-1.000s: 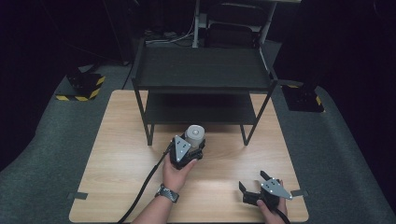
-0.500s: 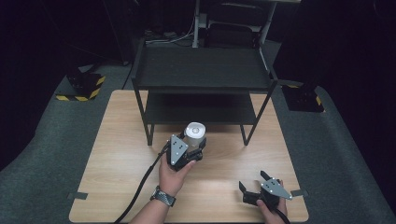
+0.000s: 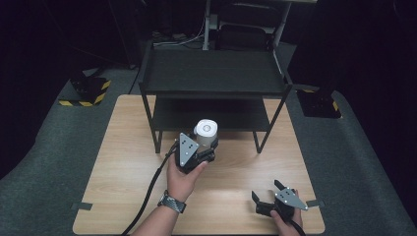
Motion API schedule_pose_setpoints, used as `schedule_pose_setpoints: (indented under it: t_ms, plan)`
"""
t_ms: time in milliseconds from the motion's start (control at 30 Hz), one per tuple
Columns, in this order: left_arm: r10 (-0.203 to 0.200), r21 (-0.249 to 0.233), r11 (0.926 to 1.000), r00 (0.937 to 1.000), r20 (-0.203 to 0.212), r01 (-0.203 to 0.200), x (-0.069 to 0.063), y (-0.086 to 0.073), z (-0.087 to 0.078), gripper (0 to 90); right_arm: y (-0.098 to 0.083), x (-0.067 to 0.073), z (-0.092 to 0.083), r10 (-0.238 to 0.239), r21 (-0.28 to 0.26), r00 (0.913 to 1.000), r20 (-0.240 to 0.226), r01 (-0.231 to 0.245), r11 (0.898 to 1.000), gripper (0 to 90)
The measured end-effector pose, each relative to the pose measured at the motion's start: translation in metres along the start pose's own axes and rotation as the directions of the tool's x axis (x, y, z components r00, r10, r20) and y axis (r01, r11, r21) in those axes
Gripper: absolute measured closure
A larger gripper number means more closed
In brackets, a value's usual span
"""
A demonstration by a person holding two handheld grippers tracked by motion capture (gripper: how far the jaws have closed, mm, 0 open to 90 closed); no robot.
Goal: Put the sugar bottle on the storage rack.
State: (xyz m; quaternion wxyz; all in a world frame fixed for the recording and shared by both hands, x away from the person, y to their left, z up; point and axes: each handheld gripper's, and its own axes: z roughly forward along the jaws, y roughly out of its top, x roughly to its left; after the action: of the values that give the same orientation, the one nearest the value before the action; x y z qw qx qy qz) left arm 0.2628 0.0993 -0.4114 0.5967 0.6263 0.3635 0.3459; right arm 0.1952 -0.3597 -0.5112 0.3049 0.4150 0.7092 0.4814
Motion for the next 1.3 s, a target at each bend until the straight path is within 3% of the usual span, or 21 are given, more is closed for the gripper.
schedule_pose_setpoints:
  t_ms: [633, 1067, 1300]
  plan:
    - [0.012, -0.006, 0.9999, 0.9991, -0.042, -0.012, 0.009, 0.040, 0.011, 28.8, 0.000, 0.000, 0.000, -0.001, -0.002, 1.0000, 0.000, 0.001, 1.000, 0.2]
    - [0.017, 0.019, 0.9997, 0.9971, -0.074, -0.016, 0.014, 0.047, 0.032, 28.8, -0.001, -0.001, -0.001, 0.002, -0.007, 1.0000, -0.003, -0.002, 1.000, 0.2]
    - [0.011, 0.037, 0.9993, 0.9933, -0.115, -0.006, 0.017, 0.047, 0.046, 28.8, -0.002, -0.001, -0.001, 0.006, -0.010, 1.0000, -0.005, -0.006, 1.000, 0.2]
